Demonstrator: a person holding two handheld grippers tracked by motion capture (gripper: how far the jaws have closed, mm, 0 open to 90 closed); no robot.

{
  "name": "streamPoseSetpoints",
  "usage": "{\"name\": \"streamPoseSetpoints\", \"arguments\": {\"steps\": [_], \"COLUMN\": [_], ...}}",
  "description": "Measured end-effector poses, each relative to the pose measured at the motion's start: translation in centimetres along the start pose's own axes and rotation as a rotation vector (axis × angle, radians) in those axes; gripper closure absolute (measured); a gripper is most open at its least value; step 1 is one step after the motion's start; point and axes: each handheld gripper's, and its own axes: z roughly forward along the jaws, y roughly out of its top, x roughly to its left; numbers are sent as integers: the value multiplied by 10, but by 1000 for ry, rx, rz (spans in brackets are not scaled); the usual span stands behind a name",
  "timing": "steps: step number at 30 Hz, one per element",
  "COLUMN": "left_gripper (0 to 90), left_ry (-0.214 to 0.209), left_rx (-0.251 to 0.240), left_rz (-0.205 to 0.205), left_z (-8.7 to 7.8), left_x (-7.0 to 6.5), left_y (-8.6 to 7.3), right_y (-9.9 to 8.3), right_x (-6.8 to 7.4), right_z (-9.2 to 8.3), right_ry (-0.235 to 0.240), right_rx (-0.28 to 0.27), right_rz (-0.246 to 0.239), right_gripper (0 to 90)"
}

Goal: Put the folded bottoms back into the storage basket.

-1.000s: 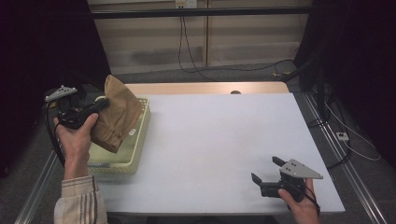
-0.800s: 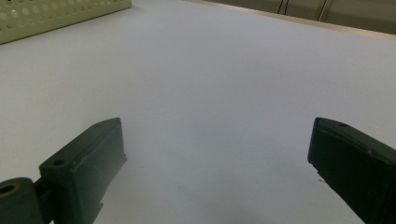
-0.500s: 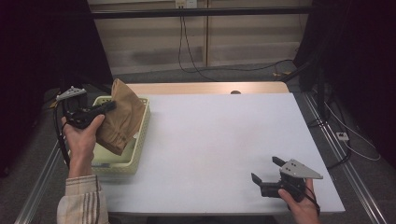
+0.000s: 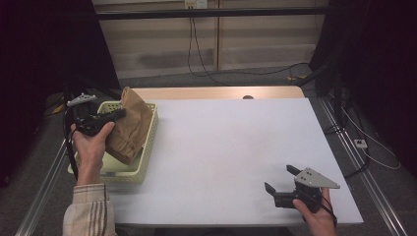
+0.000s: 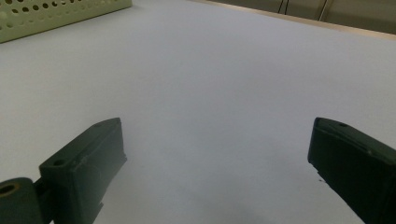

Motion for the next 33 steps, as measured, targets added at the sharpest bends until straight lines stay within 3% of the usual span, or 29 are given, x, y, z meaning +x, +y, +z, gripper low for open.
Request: {"name": "streamPoseSetpoints", "arguments": {"steps": [10,33], "left_gripper": [872,871], "left_ry": [-19,22], "left_rx": [55,110], "left_rz": [20,-40], "left_z": [17,11], "left_x": [-5,21], "left_y": [-4,-15], "right_y": [0,0], "right_x": [0,0], "right_z": [0,0], "right_ry": [0,-1], "right_rx": [-1,1], "right_rz": [-1,-5], "right_gripper": [40,40]}}
